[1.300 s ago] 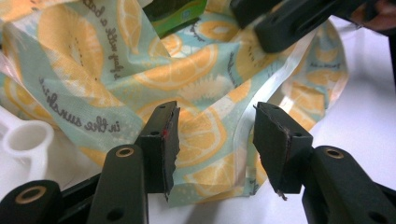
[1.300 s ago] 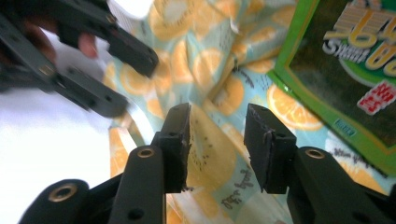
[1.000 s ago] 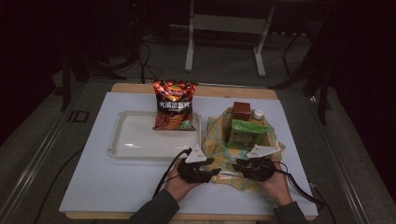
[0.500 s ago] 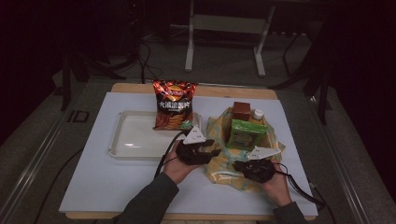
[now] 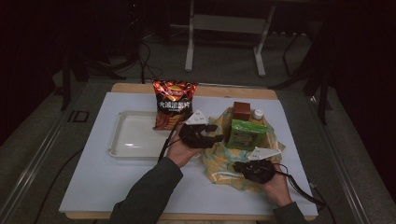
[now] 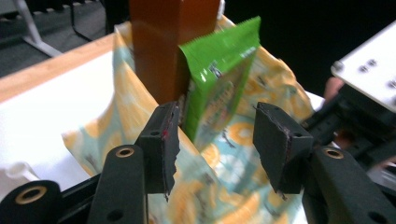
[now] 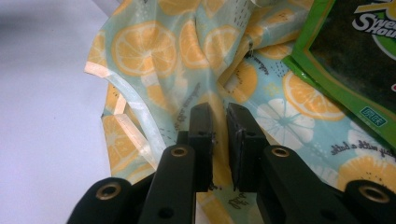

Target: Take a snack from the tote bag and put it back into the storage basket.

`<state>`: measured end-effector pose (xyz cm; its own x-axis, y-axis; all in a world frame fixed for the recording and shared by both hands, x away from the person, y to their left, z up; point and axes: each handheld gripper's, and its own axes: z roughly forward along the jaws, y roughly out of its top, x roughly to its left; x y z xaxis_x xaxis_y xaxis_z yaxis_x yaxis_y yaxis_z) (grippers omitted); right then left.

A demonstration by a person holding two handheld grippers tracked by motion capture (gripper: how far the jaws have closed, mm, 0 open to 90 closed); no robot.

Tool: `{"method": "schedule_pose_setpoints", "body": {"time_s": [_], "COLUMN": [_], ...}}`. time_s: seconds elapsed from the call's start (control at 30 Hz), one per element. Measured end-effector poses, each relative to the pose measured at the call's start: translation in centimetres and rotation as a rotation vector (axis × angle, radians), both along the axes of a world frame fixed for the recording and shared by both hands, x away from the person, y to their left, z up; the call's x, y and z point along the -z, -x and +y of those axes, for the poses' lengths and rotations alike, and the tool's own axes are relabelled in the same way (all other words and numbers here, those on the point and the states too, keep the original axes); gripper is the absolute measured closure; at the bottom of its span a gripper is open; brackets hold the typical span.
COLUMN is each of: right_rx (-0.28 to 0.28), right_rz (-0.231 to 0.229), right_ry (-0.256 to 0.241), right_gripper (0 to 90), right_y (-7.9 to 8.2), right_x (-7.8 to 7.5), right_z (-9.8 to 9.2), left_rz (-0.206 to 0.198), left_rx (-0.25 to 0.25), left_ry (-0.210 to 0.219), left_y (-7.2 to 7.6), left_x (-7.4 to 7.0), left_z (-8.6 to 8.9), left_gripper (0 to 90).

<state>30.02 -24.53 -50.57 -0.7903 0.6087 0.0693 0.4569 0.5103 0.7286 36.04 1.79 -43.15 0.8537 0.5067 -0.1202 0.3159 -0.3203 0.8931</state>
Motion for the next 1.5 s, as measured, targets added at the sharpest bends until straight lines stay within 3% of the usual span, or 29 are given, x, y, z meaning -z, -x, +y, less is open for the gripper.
{"method": "schedule_pose_setpoints", "body": {"time_s": [0.03,0.23,0.33,0.4,0.7,1.0,1.33,1.5], "right_rx": [-0.001,-0.007,-0.007,-0.007,-0.011,-0.016,-0.019,-0.019], "right_rz": [0.001,0.001,0.001,0.001,0.015,0.024,0.026,0.033], "right_ry": [0.000,-0.005,-0.006,-0.007,-0.018,-0.024,-0.029,-0.031], "right_gripper": [80.3,80.1,80.0,79.5,77.0,76.1,75.5,75.0], "right_y": [0.0,0.1,0.1,0.1,0.1,0.0,0.0,0.0], "right_x": [0.0,0.0,0.0,0.0,0.1,0.3,0.2,0.2], "right_z": [0.0,0.0,0.0,0.0,0.2,0.3,0.2,0.2], "left_rz": [-0.021,-0.036,-0.009,-0.008,-0.015,-0.015,-0.047,-0.026], "left_rx": [-0.007,-0.011,0.003,-0.001,-0.002,0.005,0.003,0.015], "left_ry": [-0.005,-0.013,0.022,0.021,-0.027,-0.002,0.050,0.051], "left_y": [-0.5,-1.5,-2.2,-2.5,-3.6,-5.4,-6.9,-7.6], "left_x": [-0.3,-1.1,-1.3,-1.4,-1.7,-2.1,-2.8,-2.2], "left_z": [-0.2,-0.6,-0.8,-1.0,-2.5,-3.0,-3.9,-4.4], "left_gripper": [49.1,49.1,46.5,44.3,37.9,35.7,29.8,27.1]}}
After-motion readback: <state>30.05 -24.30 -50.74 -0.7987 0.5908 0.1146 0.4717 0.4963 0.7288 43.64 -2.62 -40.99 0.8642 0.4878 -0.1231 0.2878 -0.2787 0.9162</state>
